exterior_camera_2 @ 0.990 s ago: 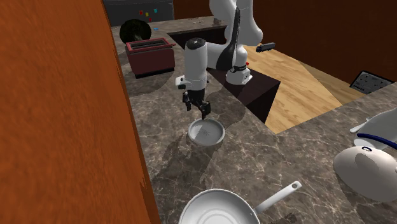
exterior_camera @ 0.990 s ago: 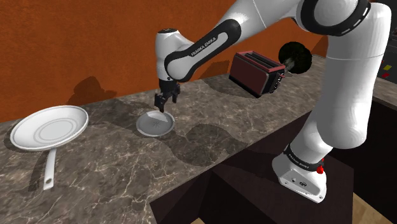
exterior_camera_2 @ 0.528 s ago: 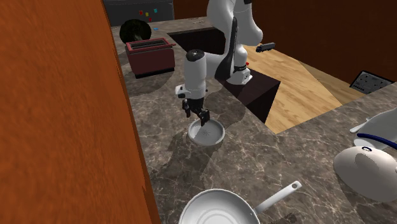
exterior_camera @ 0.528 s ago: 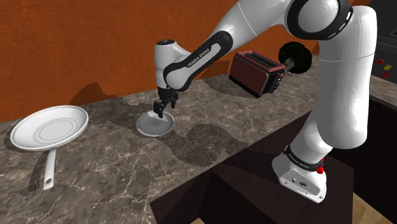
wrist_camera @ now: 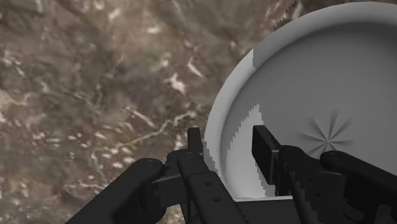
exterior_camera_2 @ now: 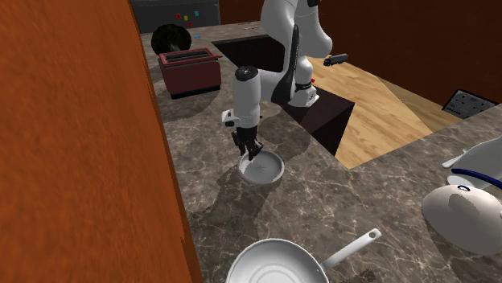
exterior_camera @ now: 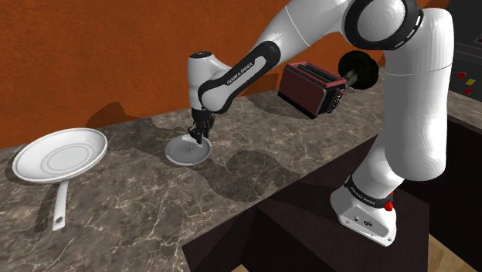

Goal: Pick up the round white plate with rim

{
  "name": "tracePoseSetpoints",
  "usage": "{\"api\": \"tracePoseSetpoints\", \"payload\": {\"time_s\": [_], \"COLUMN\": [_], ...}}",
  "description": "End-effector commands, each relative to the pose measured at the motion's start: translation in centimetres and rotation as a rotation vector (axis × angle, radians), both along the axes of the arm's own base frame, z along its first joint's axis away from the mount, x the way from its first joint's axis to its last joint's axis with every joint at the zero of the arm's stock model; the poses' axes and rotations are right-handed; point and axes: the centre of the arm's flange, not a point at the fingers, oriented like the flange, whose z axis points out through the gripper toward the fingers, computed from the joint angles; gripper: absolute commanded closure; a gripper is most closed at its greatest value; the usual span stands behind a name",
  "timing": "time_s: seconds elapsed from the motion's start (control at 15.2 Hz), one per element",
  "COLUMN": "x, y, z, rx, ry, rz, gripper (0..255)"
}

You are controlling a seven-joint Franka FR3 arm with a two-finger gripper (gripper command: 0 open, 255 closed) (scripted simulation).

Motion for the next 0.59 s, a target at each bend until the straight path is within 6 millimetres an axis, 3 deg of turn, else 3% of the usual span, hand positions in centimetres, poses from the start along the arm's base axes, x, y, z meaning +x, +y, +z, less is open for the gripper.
{"api": "tracePoseSetpoints", "payload": {"time_s": [0.0,0.2,0.53], "x": [0.0,-0.1,-0.1], "y": [0.0,0.0,0.0], "z": [-0.1,0.1,2.8], "rx": [0.000,0.000,0.000], "ry": [0.000,0.000,0.000], "rz": [0.000,0.000,0.000], "gripper": [255,255,255]}}
